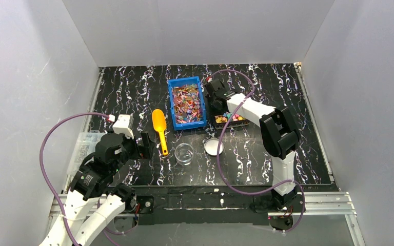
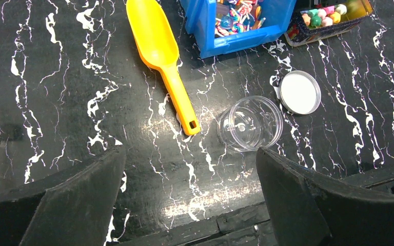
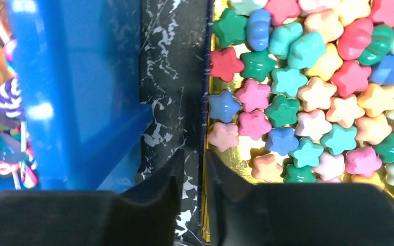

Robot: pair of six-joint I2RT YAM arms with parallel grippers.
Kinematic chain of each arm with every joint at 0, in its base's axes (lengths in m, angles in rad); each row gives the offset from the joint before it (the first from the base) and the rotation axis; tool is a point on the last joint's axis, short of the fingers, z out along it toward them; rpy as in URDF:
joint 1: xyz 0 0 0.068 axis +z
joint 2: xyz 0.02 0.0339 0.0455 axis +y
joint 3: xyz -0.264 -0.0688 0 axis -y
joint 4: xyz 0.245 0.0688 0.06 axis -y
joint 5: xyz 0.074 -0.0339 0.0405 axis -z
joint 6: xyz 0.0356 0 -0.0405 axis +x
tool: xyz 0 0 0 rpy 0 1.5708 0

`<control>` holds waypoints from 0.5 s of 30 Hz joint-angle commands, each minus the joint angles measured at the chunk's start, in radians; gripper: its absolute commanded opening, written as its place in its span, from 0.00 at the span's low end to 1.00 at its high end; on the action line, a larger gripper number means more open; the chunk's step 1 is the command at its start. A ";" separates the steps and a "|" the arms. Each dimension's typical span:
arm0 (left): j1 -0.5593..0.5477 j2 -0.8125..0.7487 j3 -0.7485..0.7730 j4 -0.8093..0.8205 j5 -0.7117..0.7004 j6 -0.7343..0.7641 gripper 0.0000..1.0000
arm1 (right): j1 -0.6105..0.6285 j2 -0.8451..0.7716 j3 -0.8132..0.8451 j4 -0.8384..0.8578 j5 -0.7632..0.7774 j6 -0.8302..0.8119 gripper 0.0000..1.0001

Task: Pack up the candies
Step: Adjust the storage box at the center of the board.

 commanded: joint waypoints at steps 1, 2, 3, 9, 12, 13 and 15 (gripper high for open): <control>-0.003 0.004 -0.006 -0.007 -0.013 -0.008 0.99 | 0.022 -0.077 -0.001 0.003 0.029 -0.034 0.38; -0.004 0.006 -0.007 -0.007 -0.013 -0.008 0.99 | 0.025 -0.084 -0.001 -0.001 0.037 -0.036 0.41; -0.004 0.009 -0.005 -0.007 -0.013 -0.008 0.99 | 0.026 -0.092 -0.001 -0.007 0.045 -0.039 0.44; -0.003 0.017 -0.005 -0.007 -0.018 -0.008 0.99 | 0.055 -0.179 -0.016 -0.036 0.090 -0.053 0.52; -0.004 0.018 -0.005 -0.009 -0.026 -0.009 0.99 | 0.091 -0.233 -0.029 -0.044 0.113 -0.047 0.56; -0.004 0.018 -0.004 -0.009 -0.031 -0.011 0.99 | 0.109 -0.248 -0.035 -0.047 0.125 -0.045 0.57; -0.003 0.016 -0.004 -0.013 -0.045 -0.013 0.99 | 0.145 -0.280 -0.048 -0.048 0.140 -0.037 0.61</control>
